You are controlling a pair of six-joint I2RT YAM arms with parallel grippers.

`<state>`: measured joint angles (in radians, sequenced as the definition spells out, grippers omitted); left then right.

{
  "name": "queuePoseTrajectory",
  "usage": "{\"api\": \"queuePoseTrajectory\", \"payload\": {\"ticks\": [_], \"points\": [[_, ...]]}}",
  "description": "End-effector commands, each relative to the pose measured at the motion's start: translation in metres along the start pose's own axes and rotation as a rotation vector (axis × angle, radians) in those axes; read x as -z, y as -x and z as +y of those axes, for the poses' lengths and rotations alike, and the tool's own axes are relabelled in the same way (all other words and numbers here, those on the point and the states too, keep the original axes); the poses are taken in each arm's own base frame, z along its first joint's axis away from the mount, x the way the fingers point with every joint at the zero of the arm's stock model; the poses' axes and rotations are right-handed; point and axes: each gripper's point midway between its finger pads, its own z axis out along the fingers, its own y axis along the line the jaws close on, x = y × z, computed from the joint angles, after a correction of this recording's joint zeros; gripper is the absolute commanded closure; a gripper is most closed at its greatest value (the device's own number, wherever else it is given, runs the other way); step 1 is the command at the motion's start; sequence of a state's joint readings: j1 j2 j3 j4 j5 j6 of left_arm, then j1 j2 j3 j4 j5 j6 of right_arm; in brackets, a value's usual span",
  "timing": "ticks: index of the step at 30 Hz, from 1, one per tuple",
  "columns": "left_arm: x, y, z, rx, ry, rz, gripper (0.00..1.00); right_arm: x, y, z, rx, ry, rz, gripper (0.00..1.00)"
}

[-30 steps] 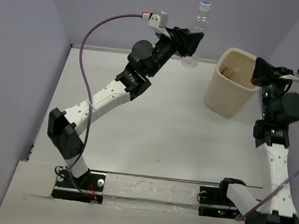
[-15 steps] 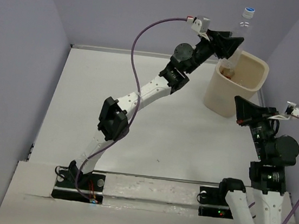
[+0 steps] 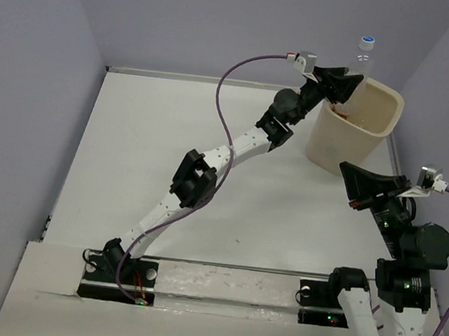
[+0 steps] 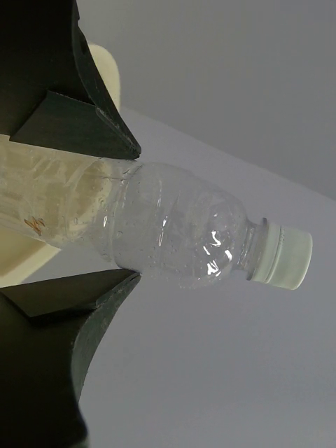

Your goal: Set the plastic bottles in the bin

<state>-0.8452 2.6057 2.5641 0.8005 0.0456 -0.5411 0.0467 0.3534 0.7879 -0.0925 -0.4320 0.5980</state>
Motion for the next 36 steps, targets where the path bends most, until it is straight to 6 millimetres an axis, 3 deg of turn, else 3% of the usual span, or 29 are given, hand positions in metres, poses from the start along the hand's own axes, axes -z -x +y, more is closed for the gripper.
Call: {"api": "queuePoseTrajectory", "payload": {"ticks": [1,8,11,15,17,18,19,20,21,23,24,25,26,27,28,29,30,31,32,33,34,35,36], "points": [[-0.008,0.049,-0.033,0.007,-0.087,-0.177,0.31,0.004,-0.007,0.017,0.006,0.092,0.046,1.0],[-0.005,0.038,-0.033,0.002,-0.1,-0.144,0.01,0.003,-0.011,0.017,0.007,0.108,0.049,1.0],[-0.004,0.038,-0.04,-0.006,-0.121,-0.118,0.01,0.003,-0.009,0.013,0.017,0.084,0.037,1.0],[-0.006,0.059,-0.065,-0.037,-0.166,-0.103,0.01,0.002,-0.01,0.009,0.016,0.07,0.036,1.0],[-0.005,0.059,-0.072,-0.051,-0.178,-0.064,0.01,0.002,-0.008,0.007,0.022,0.058,0.024,1.0],[-0.007,0.082,-0.089,-0.076,-0.201,-0.084,0.01,0.002,-0.005,0.008,0.026,0.056,0.016,1.0],[-0.006,0.091,-0.095,-0.093,-0.209,-0.081,0.01,0.002,-0.004,0.007,0.028,0.049,0.009,1.0],[-0.003,0.086,-0.097,-0.11,-0.211,-0.041,0.01,0.002,-0.001,0.007,0.028,0.04,-0.002,1.0],[-0.002,0.119,-0.12,-0.132,-0.236,-0.073,0.01,0.001,0.0,0.006,0.03,0.036,-0.005,1.0],[0.005,0.121,-0.123,-0.18,-0.23,-0.031,0.01,0.001,0.002,0.006,0.03,0.033,-0.009,0.98],[0.009,0.155,-0.146,-0.2,-0.253,-0.063,0.01,0.0,0.003,0.006,0.032,0.033,-0.011,0.97],[0.013,0.164,-0.152,-0.23,-0.255,-0.061,0.01,0.0,0.007,0.008,0.039,0.031,-0.021,0.96],[0.021,0.153,-0.145,-0.24,-0.231,-0.006,0.01,0.001,0.01,0.008,0.043,0.03,-0.03,0.94],[0.029,0.186,-0.167,-0.263,-0.251,-0.037,0.01,0.002,0.012,0.009,0.046,0.028,-0.038,0.91],[0.035,0.194,-0.17,-0.284,-0.24,-0.03,0.01,0.003,0.018,0.011,0.052,0.026,-0.059,0.88],[0.045,0.181,-0.158,-0.318,-0.195,0.033,0.01,0.003,0.02,0.012,0.055,0.025,-0.068,0.85],[0.052,0.187,-0.157,-0.338,-0.171,0.044,0.01,0.003,0.024,0.013,0.061,0.026,-0.081,0.77],[0.065,0.219,-0.173,-0.357,-0.159,0.014,0.01,0.003,0.027,0.014,0.062,0.023,-0.092,0.73],[0.073,0.226,-0.168,-0.371,-0.111,0.018,0.01,0.003,0.031,0.012,0.061,0.01,-0.109,0.66],[0.089,0.208,-0.15,-0.392,-0.053,0.095,0.01,0.003,0.035,0.013,0.063,0.01,-0.121,0.53],[0.111,0.214,-0.142,-0.399,0.02,0.131,0.01,0.002,0.038,0.012,0.058,0.0,-0.134,0.45],[0.127,0.236,-0.149,-0.408,0.056,0.117,0.01,0.0,0.041,0.012,0.054,-0.002,-0.143,0.33],[0.139,0.242,-0.134,-0.418,0.149,0.121,0.01,-0.001,0.043,0.012,0.044,-0.006,-0.15,0.26]]}}
